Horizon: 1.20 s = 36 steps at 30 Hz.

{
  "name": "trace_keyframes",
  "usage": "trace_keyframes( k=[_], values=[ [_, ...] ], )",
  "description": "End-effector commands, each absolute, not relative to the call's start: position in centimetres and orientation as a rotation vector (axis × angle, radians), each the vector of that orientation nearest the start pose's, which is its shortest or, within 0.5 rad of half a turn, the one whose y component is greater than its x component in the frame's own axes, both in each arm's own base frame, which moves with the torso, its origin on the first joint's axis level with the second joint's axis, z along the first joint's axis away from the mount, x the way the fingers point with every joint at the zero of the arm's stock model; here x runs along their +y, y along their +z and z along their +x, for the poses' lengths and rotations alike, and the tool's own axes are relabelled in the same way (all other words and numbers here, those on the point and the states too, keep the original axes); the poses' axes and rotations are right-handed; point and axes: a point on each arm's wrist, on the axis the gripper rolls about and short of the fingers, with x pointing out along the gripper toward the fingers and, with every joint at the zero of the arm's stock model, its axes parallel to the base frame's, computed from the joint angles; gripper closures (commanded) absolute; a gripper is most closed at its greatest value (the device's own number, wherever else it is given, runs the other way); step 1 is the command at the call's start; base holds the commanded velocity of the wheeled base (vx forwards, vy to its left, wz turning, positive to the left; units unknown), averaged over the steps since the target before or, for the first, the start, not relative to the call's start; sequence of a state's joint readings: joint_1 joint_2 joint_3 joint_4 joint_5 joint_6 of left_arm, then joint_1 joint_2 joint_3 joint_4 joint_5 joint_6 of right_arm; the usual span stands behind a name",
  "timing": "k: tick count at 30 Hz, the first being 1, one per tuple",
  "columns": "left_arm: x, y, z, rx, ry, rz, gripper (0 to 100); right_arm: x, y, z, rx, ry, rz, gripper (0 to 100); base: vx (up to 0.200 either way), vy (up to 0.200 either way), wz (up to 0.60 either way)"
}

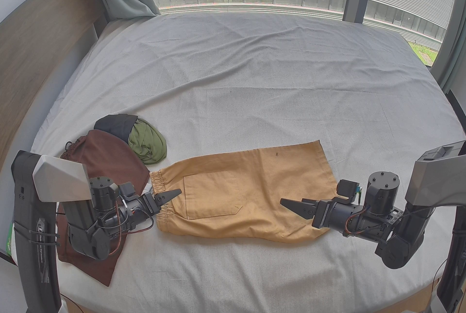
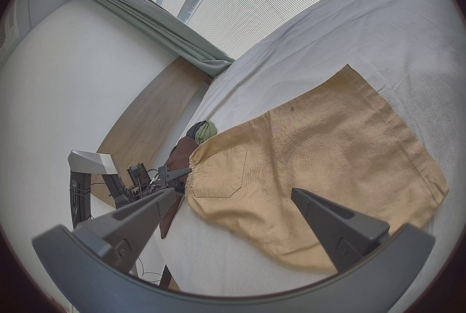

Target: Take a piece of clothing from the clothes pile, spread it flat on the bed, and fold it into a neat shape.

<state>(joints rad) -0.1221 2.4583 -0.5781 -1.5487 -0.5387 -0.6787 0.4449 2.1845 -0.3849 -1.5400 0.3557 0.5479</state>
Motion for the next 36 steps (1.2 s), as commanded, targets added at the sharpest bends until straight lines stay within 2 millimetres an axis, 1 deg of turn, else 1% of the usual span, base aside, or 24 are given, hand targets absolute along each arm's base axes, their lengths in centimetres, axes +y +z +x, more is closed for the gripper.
trace_keyframes(
  k=[1, 11, 12, 21, 26, 30, 34, 36],
  values=[
    [-5.7, -3.3, 34.1, 0.547, -0.529, -0.716, 0, 13.8, 3.2, 27.1, 0.477, 0.703, 0.503, 0, 0.000, 0.000, 0.00],
    [-5.8, -3.8, 34.1, 0.559, -0.526, -0.715, 0, 13.9, 3.2, 27.2, 0.477, 0.704, 0.503, 0, 0.000, 0.000, 0.00],
    [-5.8, -3.8, 34.1, 0.559, -0.526, -0.715, 100, 13.9, 3.2, 27.1, 0.476, 0.704, 0.503, 0, 0.000, 0.000, 0.00],
    [-5.8, -3.8, 34.0, 0.561, -0.534, -0.711, 100, 13.8, 3.2, 27.2, 0.477, 0.703, 0.503, 0, 0.000, 0.000, 0.00],
    [-5.8, -3.5, 34.1, 0.550, -0.539, -0.706, 100, 13.7, 3.2, 27.2, 0.476, 0.700, 0.504, 0, 0.000, 0.000, 0.00],
    [-5.6, -2.7, 34.1, 0.532, -0.552, -0.706, 100, 13.7, 2.9, 27.3, 0.483, 0.694, 0.504, 0, 0.000, 0.000, 0.00],
    [-5.0, -1.3, 33.9, 0.512, -0.598, -0.709, 100, 13.7, 2.9, 27.3, 0.484, 0.695, 0.505, 0, 0.000, 0.000, 0.00],
    [-4.8, -0.9, 33.8, 0.511, -0.614, -0.710, 100, 13.7, 2.9, 27.3, 0.484, 0.694, 0.504, 0, 0.000, 0.000, 0.00]
  ],
)
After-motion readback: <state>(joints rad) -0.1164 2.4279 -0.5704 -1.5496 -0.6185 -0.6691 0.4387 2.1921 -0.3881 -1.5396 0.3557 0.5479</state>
